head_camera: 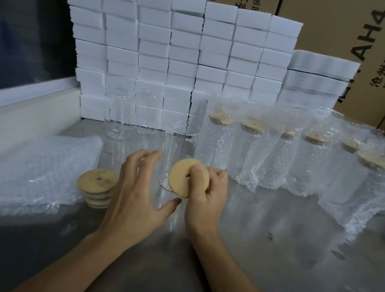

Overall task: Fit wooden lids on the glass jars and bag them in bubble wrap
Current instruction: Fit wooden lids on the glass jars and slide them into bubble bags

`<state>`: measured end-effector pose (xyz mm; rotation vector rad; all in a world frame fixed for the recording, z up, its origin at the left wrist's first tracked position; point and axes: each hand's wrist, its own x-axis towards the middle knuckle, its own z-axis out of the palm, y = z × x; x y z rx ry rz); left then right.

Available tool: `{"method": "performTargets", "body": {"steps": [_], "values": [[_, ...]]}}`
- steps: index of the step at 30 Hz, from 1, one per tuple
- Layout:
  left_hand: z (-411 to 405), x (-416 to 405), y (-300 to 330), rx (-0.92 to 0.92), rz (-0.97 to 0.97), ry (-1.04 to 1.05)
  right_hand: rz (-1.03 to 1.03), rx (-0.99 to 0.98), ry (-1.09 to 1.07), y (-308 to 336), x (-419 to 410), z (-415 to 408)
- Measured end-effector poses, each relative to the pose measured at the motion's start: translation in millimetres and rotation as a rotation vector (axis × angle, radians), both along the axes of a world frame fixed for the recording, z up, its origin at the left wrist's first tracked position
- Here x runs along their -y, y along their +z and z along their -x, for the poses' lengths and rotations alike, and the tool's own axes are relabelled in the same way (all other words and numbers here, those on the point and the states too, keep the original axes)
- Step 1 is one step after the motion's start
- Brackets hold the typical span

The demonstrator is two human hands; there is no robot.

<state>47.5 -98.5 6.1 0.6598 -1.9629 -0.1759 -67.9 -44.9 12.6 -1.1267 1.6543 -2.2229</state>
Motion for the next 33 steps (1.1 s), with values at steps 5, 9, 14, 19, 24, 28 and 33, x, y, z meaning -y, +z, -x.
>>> {"method": "performTargets", "body": {"steps": [5, 9, 14, 19, 24, 28, 33], "values": [[5.1, 2.0, -12.1, -0.135, -0.534, -0.164, 0.042, 0.297, 0.135, 0.0, 7.3, 14.4], [5.6, 5.2, -13.2, -0.138, -0.611, -0.186, 0.021, 0.465, 0.179, -0.2, 12.9, 18.3], [6.2, 6.2, -11.7, -0.137, -0.567, -0.118, 0.017, 0.603, 0.220, 2.9, 10.9, 18.6], [5.4, 5.6, -11.7, -0.132, -0.509, -0.082, -0.022, 0.699, 0.216, 6.2, 7.8, 18.0], [4.1, 6.6, -10.3, -0.221, -0.572, -0.173, -0.069, 0.698, 0.234, 5.3, 7.0, 20.8], [4.7, 4.0, -10.2, -0.222, -0.539, -0.199, -0.051, 0.703, 0.353, 5.2, 3.6, 20.9], [2.3, 2.1, -4.1, -0.270, -0.490, -0.231, -0.111, 0.672, 0.401, 3.6, 2.5, 16.9]]}}
